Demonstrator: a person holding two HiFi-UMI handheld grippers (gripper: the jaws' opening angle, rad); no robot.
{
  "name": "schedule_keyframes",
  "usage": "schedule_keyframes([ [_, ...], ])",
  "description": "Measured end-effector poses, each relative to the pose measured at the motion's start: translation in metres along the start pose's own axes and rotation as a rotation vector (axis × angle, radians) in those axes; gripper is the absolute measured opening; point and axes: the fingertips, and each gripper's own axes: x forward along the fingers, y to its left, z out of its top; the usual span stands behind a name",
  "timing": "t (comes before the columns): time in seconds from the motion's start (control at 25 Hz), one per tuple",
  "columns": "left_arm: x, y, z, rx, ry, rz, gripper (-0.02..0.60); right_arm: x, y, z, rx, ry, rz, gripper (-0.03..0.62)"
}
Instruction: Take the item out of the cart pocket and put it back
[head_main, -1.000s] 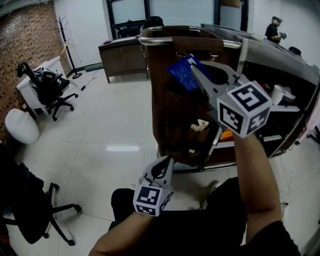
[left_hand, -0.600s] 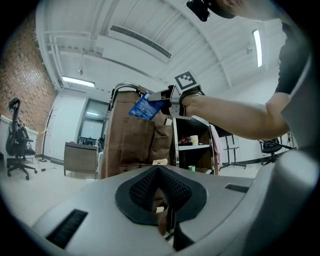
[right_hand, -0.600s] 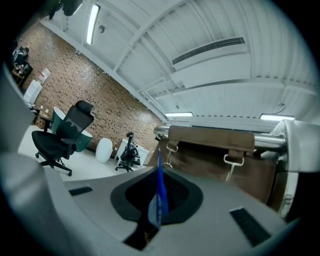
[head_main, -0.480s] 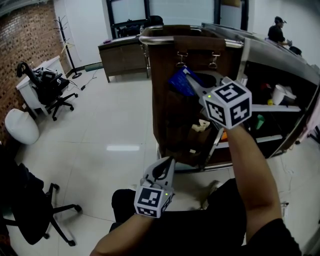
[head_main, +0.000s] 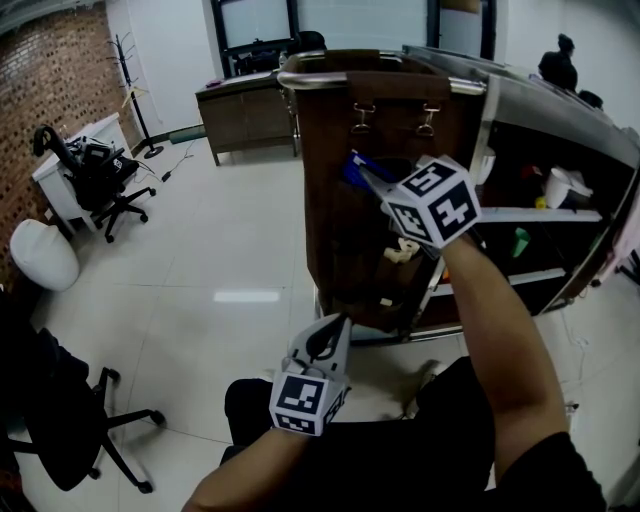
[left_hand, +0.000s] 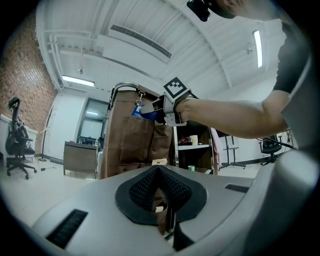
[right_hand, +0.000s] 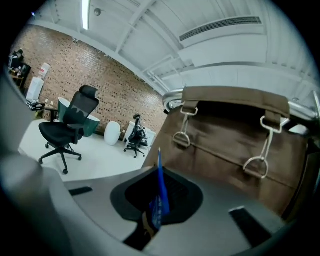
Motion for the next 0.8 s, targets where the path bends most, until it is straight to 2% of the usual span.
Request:
schedule_keyframes([
  [0.2, -0.001, 0.0, 0.0, -0.003, -0.001, -0.001, 0.0, 0.012, 0.009, -0.012, -0.043, 0.051, 0.014, 0.025],
  [0.44, -0.001, -0.001, -0.001, -0.003, 0.002, -0.005, 0.0, 0.016, 0.011, -0.015, -0.045, 0.083, 0.055, 0.025],
  [0.56, -0.001, -0.001, -0.001, -0.001, 0.003, -0.005, 0.0, 0.015, 0.01, -0.015, -0.061, 0.079, 0.038, 0.031],
  [0.8, 0.0, -0.002, -0.001, 0.002, 0.004, -0.006, 0.0, 0.01, 0.007, -0.011, -0.08, 0.055, 0.001, 0.083],
])
